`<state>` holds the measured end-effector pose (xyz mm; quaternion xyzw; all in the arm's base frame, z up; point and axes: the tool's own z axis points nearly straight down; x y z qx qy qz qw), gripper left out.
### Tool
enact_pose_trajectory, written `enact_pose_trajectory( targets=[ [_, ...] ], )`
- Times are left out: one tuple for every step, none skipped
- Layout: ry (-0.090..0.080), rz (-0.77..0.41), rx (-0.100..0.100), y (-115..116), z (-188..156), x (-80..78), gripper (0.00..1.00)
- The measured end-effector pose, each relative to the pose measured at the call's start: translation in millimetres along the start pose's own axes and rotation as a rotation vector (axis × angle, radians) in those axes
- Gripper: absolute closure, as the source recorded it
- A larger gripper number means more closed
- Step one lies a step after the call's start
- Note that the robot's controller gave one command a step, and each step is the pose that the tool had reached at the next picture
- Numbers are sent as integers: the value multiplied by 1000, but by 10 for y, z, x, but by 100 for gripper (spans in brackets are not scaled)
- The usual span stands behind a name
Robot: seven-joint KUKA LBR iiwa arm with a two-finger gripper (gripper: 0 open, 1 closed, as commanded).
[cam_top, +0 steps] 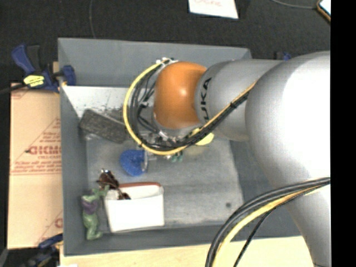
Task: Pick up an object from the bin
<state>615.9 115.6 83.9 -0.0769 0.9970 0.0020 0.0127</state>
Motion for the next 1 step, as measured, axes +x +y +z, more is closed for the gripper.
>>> enact_pose_trajectory(
  targets=[
    [0, 0, 1, -7, -234, -5, 100]
  ],
)
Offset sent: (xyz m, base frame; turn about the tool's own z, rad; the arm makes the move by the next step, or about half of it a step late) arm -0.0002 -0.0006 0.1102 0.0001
